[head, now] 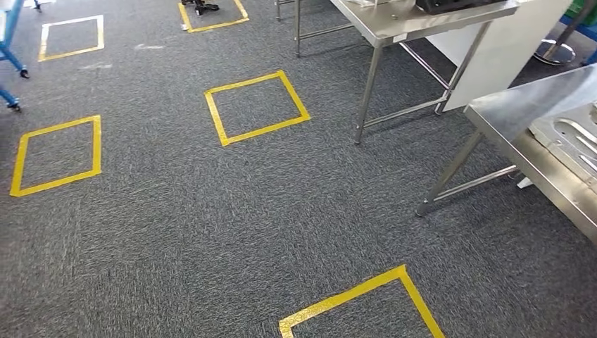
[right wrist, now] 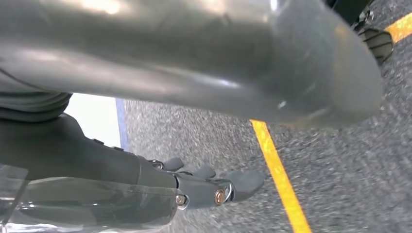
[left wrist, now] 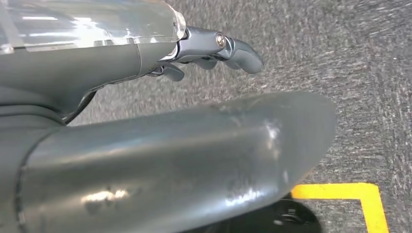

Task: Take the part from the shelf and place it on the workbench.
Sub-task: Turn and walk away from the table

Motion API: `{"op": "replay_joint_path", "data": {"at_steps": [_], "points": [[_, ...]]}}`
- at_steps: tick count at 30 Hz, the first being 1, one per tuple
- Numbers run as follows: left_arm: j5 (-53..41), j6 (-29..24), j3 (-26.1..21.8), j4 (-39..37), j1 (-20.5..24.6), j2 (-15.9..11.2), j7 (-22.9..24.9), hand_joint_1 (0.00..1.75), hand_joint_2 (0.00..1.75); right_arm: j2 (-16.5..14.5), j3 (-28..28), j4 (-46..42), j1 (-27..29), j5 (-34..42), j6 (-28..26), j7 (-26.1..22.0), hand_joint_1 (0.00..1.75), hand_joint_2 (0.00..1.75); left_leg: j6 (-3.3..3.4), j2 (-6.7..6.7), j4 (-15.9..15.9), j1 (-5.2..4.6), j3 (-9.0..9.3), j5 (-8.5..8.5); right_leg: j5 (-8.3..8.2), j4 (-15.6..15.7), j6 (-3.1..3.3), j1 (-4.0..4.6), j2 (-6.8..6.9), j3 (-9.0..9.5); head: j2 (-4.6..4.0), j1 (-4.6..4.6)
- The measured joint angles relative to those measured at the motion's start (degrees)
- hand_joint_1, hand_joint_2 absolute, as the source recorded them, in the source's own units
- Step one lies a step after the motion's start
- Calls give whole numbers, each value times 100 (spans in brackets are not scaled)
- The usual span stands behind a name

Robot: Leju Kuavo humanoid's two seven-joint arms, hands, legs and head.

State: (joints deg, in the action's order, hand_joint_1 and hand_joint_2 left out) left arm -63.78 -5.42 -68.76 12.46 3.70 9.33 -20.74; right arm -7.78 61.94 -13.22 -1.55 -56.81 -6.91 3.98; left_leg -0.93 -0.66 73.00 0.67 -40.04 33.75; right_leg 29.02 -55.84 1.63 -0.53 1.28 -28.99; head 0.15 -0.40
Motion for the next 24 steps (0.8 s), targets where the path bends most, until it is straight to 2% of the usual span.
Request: {"op": "replay_joint_path", "data": {"at_steps": [1,2,3,5,6,7,9,11,12,13,14,15,16,17,18,19,20,21,22,24], "points": [[0,0,0,0,-6,0,0,0,0,0,0,0,-3,0,0,0,0,0,-21,18,71,18,-26,-26,16,-6,-6,2,82,8,0,0],[0,0,0,0,-14,0,0,0,0,-1,0,0,-7,0,1,0,0,0,-35,45,-93,35,70,-157,35,-15,-18,1,155,20,0,-1],[0,0,0,0,-19,0,1,0,0,-1,0,0,-11,-1,6,0,0,0,-43,103,-453,47,271,-351,58,-29,-37,-2,223,39,0,-1],[0,2,0,0,-11,0,5,0,0,-1,0,0,-16,-5,21,0,0,0,-16,308,-1206,32,681,-608,116,-68,-97,7,340,75,0,2],[0,4,0,0,-7,0,8,0,0,0,-1,0,-21,-10,29,0,0,0,10,370,-1411,15,792,-654,138,-83,-130,15,385,89,1,6],[0,7,0,0,-7,0,11,0,0,1,-1,0,-29,-14,33,0,0,0,37,392,-1474,-5,820,-643,152,-89,-161,24,422,97,1,10],[1,11,-1,0,-20,-2,15,0,0,1,-8,0,-57,-25,36,0,0,0,104,289,-1492,-12,811,-670,168,-83,-225,18,467,119,1,11],[2,11,-2,0,-22,-4,16,0,0,3,-21,0,-66,-35,39,0,0,0,185,192,-1553,4,823,-711,308,-239,-281,-13,281,64,1,26],[1,11,-2,0,-13,-5,16,0,0,4,-27,0,-59,-40,40,1,0,0,219,140,-1578,16,831,-732,464,-483,-300,-28,134,-51,1,37],[1,11,-2,0,-6,-6,15,0,0,4,-30,0,-49,-45,42,1,0,0,237,87,-1584,8,823,-740,651,-837,-309,-35,0,-227,1,50],[-1,12,-2,0,0,-7,15,0,0,4,-31,1,-41,-51,43,2,0,0,248,25,-1584,1,814,-744,825,-1239,-315,-37,-66,-438,1,53],[-2,13,-2,0,2,-7,15,0,0,4,-31,1,-33,-56,44,2,0,0,252,-42,-1583,-7,810,-745,924,-1571,-319,-37,-92,-621,1,55],[-3,14,-2,0,-2,-7,15,0,0,4,-31,2,-30,-60,45,2,0,0,253,-116,-1581,-13,812,-745,902,-1723,-319,-37,-104,-725,1,55],[-4,15,-2,0,-6,-7,15,0,0,4,-32,2,-28,-62,46,2,0,0,252,-194,-1578,-17,820,-744,760,-1649,-311,-37,-117,-721,1,55],[-4,15,-2,0,-8,-7,15,0,0,5,-33,2,-27,-64,46,2,0,0,248,-274,-1573,-18,832,-743,530,-1364,-298,-39,-156,-613,0,56],[-4,15,-2,0,-9,-5,15,0,0,7,-34,2,-22,-68,46,2,0,0,240,-350,-1567,-14,838,-739,289,-961,-279,-44,-258,-451,0,57],[-4,15,-2,0,-2,-4,15,0,0,9,-35,2,-18,-72,46,2,0,0,222,-418,-1547,-22,835,-732,123,-592,-259,-49,-382,-299,0,58],[-4,15,-2,0,4,-3,15,0,0,12,-36,2,-16,-75,46,2,0,0,197,-478,-1534,-25,824,-728,32,-340,-242,-49,-484,-198,0,58],[-4,16,-2,0,6,-2,14,0,0,14,-37,2,-20,-79,46,2,0,0,164,-532,-1528,-25,807,-728,14,-215,-224,-43,-546,-150,0,58],[-4,16,-2,0,-5,-2,13,0,0,15,-42,2,-43,-85,46,2,0,0,86,-635,-1536,-16,776,-740,17,-181,-173,-34,-471,-132,0,57]]}}
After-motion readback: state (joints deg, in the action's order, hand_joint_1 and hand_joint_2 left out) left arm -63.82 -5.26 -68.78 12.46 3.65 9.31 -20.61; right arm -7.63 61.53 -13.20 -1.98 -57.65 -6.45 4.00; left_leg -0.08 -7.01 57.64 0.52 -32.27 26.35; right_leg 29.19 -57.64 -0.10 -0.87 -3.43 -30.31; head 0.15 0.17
